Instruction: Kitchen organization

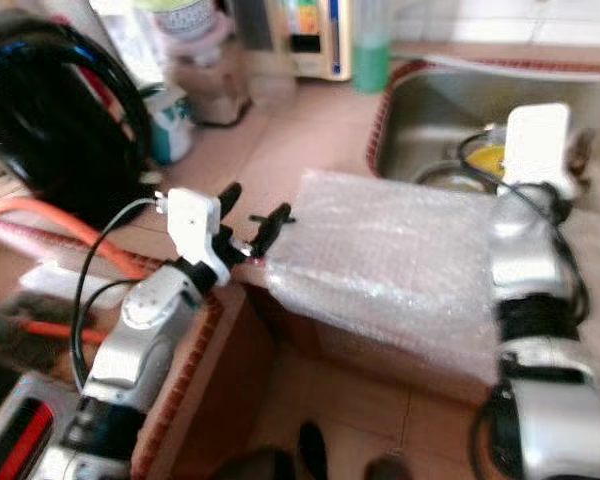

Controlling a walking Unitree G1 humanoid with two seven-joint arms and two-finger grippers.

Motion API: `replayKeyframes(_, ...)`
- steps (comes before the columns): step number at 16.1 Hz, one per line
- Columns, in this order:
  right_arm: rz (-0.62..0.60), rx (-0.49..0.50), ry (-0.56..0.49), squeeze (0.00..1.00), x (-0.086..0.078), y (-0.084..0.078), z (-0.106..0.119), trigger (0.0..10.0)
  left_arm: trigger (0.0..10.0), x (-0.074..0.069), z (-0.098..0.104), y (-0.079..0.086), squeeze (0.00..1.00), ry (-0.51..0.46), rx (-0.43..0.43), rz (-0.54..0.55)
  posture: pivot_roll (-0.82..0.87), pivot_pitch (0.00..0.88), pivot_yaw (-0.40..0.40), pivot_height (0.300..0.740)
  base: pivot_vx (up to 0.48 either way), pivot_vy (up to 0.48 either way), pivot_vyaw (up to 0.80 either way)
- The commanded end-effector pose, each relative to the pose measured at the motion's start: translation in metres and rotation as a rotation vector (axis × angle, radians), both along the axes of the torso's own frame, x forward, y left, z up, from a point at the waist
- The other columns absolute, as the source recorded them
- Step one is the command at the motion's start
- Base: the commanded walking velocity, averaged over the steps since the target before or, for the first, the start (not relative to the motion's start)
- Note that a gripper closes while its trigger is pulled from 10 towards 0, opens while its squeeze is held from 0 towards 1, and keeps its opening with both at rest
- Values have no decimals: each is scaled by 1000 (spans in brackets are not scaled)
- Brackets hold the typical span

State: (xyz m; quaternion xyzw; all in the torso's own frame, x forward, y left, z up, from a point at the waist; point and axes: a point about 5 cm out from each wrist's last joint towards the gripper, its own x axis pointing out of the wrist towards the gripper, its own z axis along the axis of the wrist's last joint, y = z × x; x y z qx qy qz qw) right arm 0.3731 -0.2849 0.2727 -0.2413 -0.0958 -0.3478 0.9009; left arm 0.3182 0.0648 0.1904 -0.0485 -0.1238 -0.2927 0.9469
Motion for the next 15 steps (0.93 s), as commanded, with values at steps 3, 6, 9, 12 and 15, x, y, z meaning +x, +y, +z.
replayKeyframes(3,114,-88,89,43,3,18,-12,10000,10000,-2,-2,0,0,6,9,-6,-232,226,201,740,0,0,0)
replayKeyframes(6,341,-271,100,0,-7,47,-14,10000,10000,-4,-3,0,0,10,5,-27,-244,235,204,740,0,0,0)
replayKeyframes(9,502,-326,142,0,-23,74,-31,10000,10000,-1,-3,2,0,32,-14,6,-267,238,205,740,0,0,0)
replayKeyframes(12,547,-419,143,0,-33,87,-34,10000,10000,-1,-4,3,0,41,-13,34,-277,234,201,740,0,0,0)
replayKeyframes(15,561,-466,109,0,-46,93,-29,10000,10000,0,-4,9,0,47,-40,83,-280,224,181,740,0,0,0)
